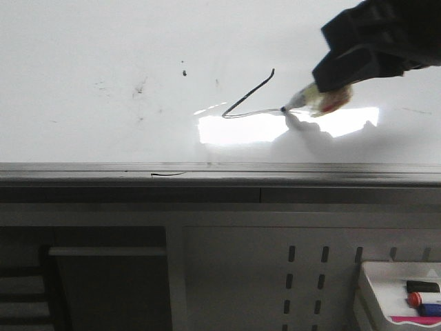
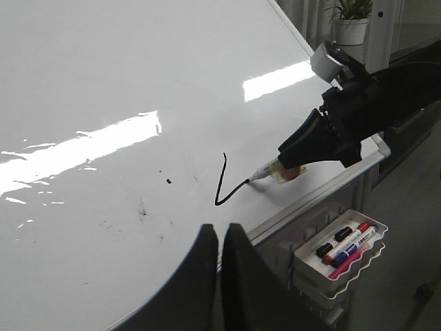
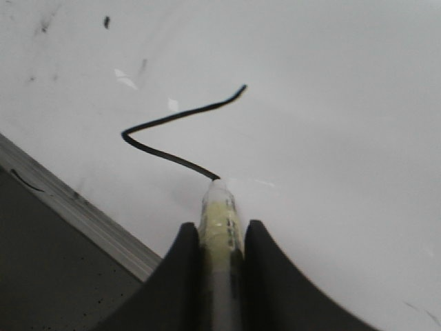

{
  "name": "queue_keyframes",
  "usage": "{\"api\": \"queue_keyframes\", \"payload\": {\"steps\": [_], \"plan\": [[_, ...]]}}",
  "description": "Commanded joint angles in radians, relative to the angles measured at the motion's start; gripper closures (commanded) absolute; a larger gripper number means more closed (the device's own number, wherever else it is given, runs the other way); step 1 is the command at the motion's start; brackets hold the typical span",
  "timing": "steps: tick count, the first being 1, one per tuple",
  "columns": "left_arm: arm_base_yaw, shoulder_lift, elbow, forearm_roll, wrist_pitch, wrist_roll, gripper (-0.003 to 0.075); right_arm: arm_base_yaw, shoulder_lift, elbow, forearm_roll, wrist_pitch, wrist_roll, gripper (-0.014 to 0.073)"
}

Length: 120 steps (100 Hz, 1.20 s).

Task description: Write number 4 on whiteboard

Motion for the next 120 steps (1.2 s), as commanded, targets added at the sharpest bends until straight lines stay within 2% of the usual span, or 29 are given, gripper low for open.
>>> {"api": "queue_keyframes", "payload": {"steps": [1,16,35,53,69,120], "plan": [[0.002,0.011,-0.025,-0.024,-0.075,-0.008,0.0741,-0.072,-0.033,-0.020,-0.036,0.009,-0.003,0.0637],[0.002,0.011,-0.025,-0.024,-0.075,-0.008,0.0741,-0.143,-0.055,-0.020,-0.038,0.028,-0.003,0.0637],[0.002,0.011,-0.025,-0.024,-0.082,-0.008,0.0741,-0.148,-0.063,-0.020,-0.041,0.028,-0.003,0.0637],[0.002,0.011,-0.025,-0.024,-0.083,-0.008,0.0741,-0.071,-0.159,-0.053,-0.041,0.020,-0.003,0.0637],[0.002,0.011,-0.025,-0.024,-0.090,-0.008,0.0741,0.004,-0.188,-0.079,-0.041,-0.047,-0.003,0.0638],[0.002,0.011,-0.025,-0.024,-0.090,-0.008,0.0741,0.018,-0.070,-0.079,-0.041,-0.123,-0.003,0.0638]]}}
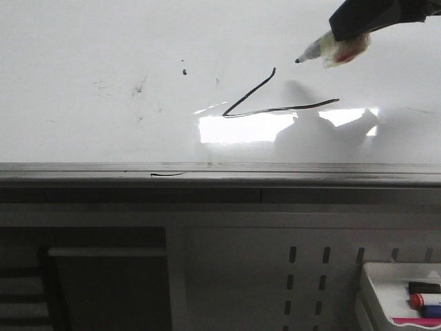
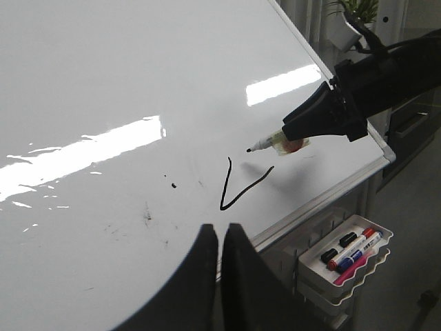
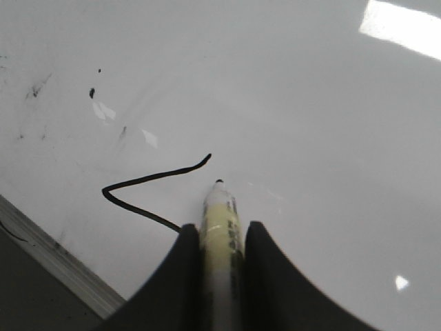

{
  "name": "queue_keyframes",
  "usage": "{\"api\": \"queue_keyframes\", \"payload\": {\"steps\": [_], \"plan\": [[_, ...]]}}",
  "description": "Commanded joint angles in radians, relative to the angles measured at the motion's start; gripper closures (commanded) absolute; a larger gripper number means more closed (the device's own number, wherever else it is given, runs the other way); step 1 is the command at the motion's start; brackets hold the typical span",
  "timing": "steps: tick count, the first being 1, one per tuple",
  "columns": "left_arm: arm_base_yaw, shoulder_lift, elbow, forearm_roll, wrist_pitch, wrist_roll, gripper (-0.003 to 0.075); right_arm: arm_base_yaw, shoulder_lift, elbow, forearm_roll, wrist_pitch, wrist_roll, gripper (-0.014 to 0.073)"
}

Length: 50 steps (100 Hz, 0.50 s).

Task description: Write number 4 on whiteboard

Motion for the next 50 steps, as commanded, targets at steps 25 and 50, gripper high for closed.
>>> {"api": "queue_keyframes", "payload": {"steps": [25,50], "plan": [[0.002,0.011,-0.025,-0.023,-0.077,-0.008,0.0741,0.042,-0.001,-0.039,-0.004,-0.160,-0.003,0.0638],[0.002,0.011,-0.025,-0.023,-0.077,-0.008,0.0741,0.046,0.050,-0.057,-0.004,-0.160,-0.003,0.0638]]}}
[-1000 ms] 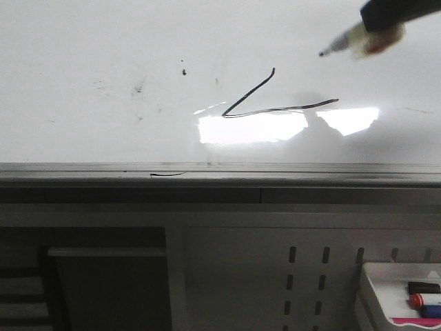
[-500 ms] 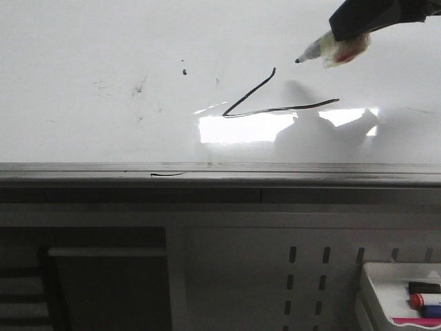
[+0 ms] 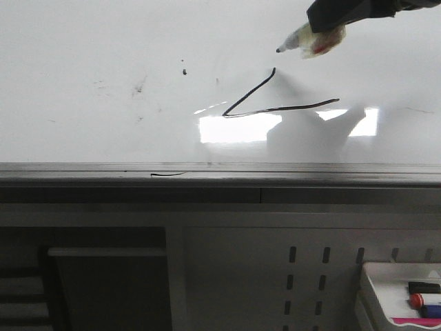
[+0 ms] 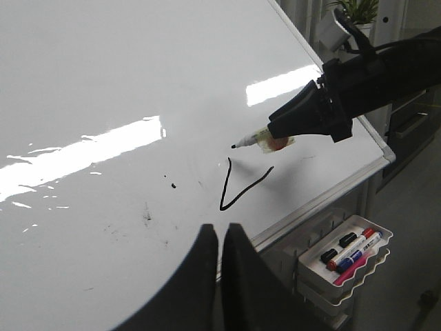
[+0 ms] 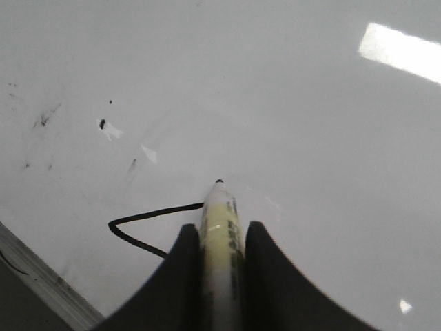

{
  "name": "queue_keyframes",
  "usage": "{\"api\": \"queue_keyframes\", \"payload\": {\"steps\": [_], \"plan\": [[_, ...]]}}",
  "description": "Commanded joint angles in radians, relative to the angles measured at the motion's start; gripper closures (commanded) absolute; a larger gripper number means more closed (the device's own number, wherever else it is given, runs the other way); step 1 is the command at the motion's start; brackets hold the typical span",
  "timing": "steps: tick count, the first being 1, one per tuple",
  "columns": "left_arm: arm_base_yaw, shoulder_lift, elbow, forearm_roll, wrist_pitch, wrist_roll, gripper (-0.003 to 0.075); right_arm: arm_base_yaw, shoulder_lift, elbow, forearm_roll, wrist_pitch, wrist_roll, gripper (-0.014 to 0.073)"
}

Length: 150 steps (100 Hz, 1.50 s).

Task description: Write number 4 on whiteboard

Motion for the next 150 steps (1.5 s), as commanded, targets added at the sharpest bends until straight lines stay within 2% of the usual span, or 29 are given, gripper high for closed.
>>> {"api": "queue_keyframes", "payload": {"steps": [1,49,79,95,150], "plan": [[0.002,0.011,-0.025,-0.023,-0.077,-0.008,0.0741,0.003,-0.001,-0.037,-0.004,-0.078,-0.003,0.0638],[0.002,0.011,-0.025,-0.031,-0.077,-0.008,0.0741,0.003,0.039,-0.037,-0.004,-0.025,-0.003,0.0638],[0.002,0.011,-0.025,-0.031,-0.077,-0.008,0.0741,0.007,0.039,0.011,-0.001,0.073,0.014,0.0637],[0.002,0.011,-0.025,-0.031,-0.077,-0.008,0.0741,0.011,0.039,0.079,0.093,0.073,0.014,0.0637],[0.002,0.011,-0.025,-0.036,-0.077,-0.008,0.0741,0.037,0.037,0.118,0.096,0.013,0.014,0.0637]]}}
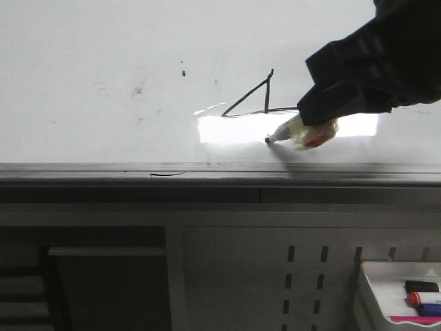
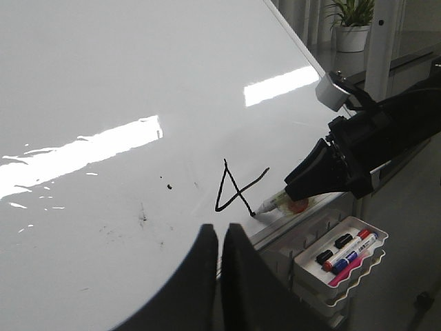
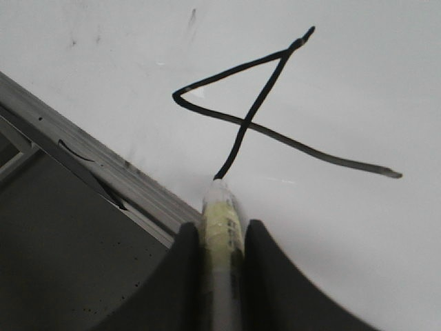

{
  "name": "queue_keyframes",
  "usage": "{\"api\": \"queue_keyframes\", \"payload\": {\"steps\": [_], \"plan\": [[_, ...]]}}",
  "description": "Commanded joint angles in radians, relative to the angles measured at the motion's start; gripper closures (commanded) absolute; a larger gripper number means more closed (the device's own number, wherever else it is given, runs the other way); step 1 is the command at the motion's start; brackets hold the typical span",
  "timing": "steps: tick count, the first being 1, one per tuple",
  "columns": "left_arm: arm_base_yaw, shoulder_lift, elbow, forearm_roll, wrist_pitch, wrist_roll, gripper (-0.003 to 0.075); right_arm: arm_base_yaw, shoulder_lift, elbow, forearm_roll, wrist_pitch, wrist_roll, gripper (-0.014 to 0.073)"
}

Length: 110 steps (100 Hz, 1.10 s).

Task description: Write number 4 on whiteboard

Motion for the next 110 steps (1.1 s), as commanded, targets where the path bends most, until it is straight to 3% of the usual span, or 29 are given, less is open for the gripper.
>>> {"api": "queue_keyframes", "payload": {"steps": [1,49,54,60,71,78,93,110], "plan": [[0.002,0.011,-0.025,-0.028,-0.077,-0.008,0.0741,-0.008,-0.007,-0.008,-0.012,-0.044,-0.001,0.0637],[0.002,0.017,-0.025,-0.094,-0.077,-0.005,0.0738,0.108,-0.359,-0.040,-0.019,-0.030,-0.001,0.0638],[0.002,0.030,-0.025,-0.094,-0.069,0.006,0.0717,0.110,-0.377,-0.042,-0.024,-0.010,-0.001,0.0638],[0.002,0.057,-0.031,-0.094,-0.041,0.020,0.0641,0.110,-0.386,-0.044,-0.039,0.032,-0.001,0.0638],[0.002,0.145,-0.085,-0.110,0.054,0.120,0.0432,0.121,-0.386,-0.044,-0.056,0.132,-0.043,0.0638],[0.002,0.216,-0.135,-0.133,0.129,0.201,0.0353,0.147,-0.384,-0.046,-0.056,0.191,-0.108,0.0638],[0.002,0.383,-0.253,-0.257,0.309,0.469,0.0349,0.252,-0.370,-0.082,-0.056,0.250,-0.214,0.0638],[0.002,0.562,-0.364,-0.388,0.409,0.622,0.0353,0.380,-0.331,-0.156,-0.063,0.250,-0.280,0.0638]]}}
